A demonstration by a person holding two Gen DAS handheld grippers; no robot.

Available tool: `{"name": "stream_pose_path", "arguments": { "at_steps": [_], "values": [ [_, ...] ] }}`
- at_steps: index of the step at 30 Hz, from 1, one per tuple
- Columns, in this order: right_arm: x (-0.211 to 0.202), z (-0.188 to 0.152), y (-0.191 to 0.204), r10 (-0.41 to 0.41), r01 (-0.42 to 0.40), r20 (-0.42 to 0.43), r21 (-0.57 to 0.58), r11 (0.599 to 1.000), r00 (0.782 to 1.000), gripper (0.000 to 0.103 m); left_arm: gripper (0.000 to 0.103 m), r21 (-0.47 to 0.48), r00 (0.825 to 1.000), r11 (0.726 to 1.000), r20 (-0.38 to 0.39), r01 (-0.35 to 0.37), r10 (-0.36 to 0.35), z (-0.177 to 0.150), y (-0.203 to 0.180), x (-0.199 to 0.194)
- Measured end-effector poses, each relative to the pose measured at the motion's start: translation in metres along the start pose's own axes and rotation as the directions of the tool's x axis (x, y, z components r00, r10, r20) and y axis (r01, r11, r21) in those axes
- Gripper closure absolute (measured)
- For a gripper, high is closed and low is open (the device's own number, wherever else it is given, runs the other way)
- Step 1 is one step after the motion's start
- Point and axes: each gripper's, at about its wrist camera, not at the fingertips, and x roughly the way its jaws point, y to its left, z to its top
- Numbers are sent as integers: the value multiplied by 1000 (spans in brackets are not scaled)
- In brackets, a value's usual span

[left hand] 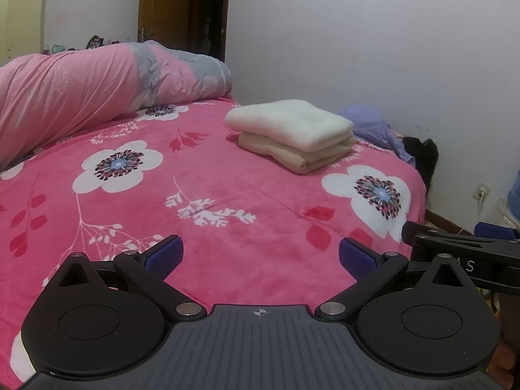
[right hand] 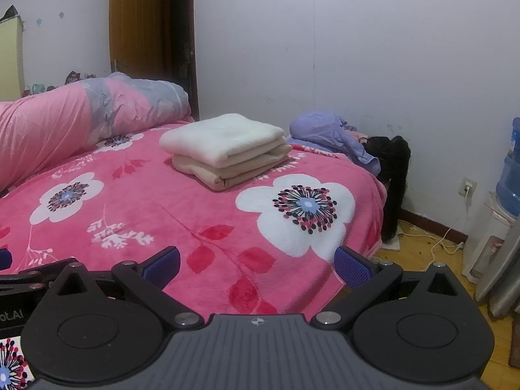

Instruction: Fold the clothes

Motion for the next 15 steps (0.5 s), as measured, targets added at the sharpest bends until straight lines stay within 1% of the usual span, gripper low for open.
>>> {"name": "stream_pose_path", "arguments": {
  "at_steps": [15],
  "values": [
    [0, 1, 2, -2, 2, 0, -15, 1000, 1000, 0, 0, 1, 1000, 1000, -8, 3, -3, 3, -1, 2]
  ]
}}
